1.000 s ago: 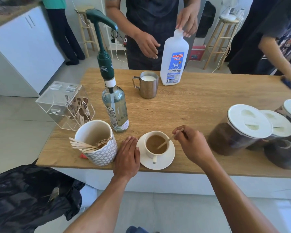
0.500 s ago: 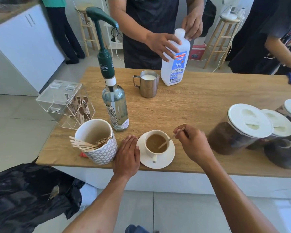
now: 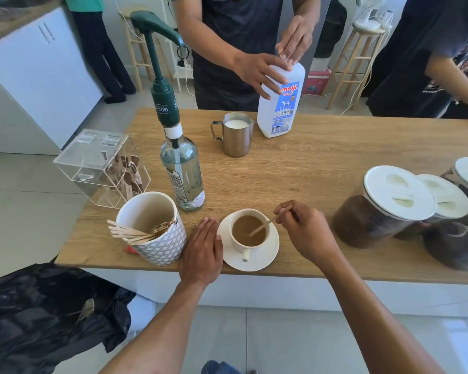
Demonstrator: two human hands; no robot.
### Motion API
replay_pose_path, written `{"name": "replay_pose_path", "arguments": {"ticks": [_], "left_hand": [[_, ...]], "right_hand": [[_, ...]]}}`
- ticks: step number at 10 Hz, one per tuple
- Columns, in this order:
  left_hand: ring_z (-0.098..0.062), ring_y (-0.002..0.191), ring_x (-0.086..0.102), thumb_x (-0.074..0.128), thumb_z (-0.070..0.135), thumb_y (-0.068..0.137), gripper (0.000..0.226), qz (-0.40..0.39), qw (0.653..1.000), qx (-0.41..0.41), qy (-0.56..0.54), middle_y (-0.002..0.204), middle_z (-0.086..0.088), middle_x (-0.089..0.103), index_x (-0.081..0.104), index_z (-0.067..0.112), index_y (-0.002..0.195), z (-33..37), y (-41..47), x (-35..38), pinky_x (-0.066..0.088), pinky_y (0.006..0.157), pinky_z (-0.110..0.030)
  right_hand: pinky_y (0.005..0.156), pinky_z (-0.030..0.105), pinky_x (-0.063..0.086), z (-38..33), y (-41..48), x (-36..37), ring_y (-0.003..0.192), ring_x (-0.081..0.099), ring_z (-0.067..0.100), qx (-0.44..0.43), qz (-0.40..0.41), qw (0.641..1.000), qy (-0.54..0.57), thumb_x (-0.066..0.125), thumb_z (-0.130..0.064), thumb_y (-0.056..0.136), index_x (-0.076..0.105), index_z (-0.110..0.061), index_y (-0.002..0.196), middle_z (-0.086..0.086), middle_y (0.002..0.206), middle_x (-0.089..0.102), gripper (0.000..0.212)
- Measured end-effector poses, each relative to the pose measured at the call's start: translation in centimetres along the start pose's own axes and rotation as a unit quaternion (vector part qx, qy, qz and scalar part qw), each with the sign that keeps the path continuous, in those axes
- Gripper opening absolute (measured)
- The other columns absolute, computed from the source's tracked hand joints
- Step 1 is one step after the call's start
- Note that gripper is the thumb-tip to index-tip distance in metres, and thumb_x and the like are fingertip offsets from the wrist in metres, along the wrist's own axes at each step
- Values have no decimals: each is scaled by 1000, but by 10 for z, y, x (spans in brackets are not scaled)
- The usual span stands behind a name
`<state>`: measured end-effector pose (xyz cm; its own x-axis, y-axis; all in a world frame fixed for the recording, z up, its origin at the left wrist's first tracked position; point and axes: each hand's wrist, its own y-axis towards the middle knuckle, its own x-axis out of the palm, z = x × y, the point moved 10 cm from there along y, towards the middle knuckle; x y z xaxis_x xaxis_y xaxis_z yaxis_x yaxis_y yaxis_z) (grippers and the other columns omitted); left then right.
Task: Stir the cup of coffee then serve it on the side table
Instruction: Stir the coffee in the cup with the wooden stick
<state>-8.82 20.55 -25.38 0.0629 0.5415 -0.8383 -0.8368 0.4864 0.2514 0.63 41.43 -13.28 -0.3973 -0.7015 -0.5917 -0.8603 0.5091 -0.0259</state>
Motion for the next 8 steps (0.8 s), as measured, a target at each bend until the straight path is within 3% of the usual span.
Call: {"name": "replay_pose_path", "arguments": {"ticks": [1,2,3,4,5,6,7,8], "left_hand": [[-24,139,46,29,30,103,51,-1,1000,0,0,143,-9,57,57,7,138,2,0,0,35,117,-42],[-24,140,45,29,30,103,51,-2,1000,-1,0,143,-9,57,56,7,138,0,0,1,36,117,-43],[-24,140,45,28,31,103,51,-4,1000,-2,-3,143,-9,57,56,7,139,1,0,2,36,116,-44],[-24,140,45,27,32,103,52,-5,1000,-3,-2,144,-9,57,56,8,139,0,0,2,36,117,-43],[-23,141,45,27,32,103,53,-7,1000,-6,-2,144,-8,57,56,8,139,-2,0,2,35,118,-43],[-23,141,44,26,33,103,53,-8,1000,-7,-4,144,-8,56,56,8,139,0,0,3,35,117,-43],[-24,141,44,27,32,103,52,-7,1000,-6,-4,144,-9,56,56,8,139,-1,-1,2,36,117,-44],[-24,141,44,27,32,103,52,-8,1000,-7,-6,144,-9,56,56,8,139,0,0,3,36,117,-44]], "right_hand": [[52,24,45,5,2,-11,61,63,14,19,45,999,2,48,-17,97,65,-19,88,-4,78,71,20],[59,25,48,1,1,-2,69,66,14,7,8,1000,7,49,-17,97,67,-18,88,-12,80,69,20],[50,14,41,4,0,-6,58,57,4,17,21,1000,3,47,-15,96,67,-16,87,-12,79,66,22],[56,20,45,5,0,-9,64,60,9,22,39,999,19,47,-16,97,66,-17,91,-9,82,68,20],[53,23,46,1,-4,2,61,60,8,11,5,1000,14,48,-15,96,66,-19,86,-8,82,69,21],[50,15,42,4,-4,-9,60,59,8,16,45,999,11,47,-15,96,64,-19,86,-7,77,68,20],[56,19,46,-2,-5,-2,68,64,13,-6,19,1000,16,49,-17,98,66,-19,89,-5,82,71,19],[52,16,42,1,-5,-2,61,58,4,3,16,1000,3,47,-16,97,65,-19,85,-10,81,68,21]]}}
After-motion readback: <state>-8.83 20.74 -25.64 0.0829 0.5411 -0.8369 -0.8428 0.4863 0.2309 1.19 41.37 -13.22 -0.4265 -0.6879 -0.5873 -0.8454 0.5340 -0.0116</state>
